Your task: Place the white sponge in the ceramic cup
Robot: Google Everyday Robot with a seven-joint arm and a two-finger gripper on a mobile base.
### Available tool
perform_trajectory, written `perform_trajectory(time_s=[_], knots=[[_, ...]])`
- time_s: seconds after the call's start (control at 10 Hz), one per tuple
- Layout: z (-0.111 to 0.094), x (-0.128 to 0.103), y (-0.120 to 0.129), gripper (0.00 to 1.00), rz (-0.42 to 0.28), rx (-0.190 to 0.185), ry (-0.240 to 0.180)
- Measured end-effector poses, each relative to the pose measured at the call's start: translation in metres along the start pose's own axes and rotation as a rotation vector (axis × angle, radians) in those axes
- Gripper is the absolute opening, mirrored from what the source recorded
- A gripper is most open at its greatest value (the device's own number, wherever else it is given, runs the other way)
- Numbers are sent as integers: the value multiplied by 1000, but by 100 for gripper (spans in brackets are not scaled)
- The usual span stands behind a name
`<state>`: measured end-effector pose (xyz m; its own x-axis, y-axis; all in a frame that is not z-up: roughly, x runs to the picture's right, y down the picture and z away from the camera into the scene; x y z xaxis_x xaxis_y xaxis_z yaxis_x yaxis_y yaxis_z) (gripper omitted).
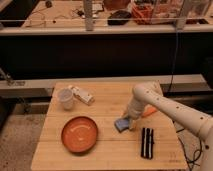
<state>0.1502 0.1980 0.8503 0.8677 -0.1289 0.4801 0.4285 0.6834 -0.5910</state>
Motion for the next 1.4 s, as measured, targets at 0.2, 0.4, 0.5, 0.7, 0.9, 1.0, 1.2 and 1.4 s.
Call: perform_trajectory(time_s=[0.2, 0.4, 0.5, 0.7, 0.9, 1.0, 1.2, 1.4], knots=[[-6, 0, 0, 1, -1, 4, -8], [-10, 2, 1, 1, 0, 9, -18], [-13, 3, 3, 1, 1, 10, -22], [-18, 4, 4, 1, 1, 15, -30], [-29, 5, 5, 1, 0, 18, -39], [-33, 5, 7, 1, 0, 17, -43], [-43, 5, 6, 1, 0, 24, -48], [-56, 3, 2, 1, -11, 28, -51]])
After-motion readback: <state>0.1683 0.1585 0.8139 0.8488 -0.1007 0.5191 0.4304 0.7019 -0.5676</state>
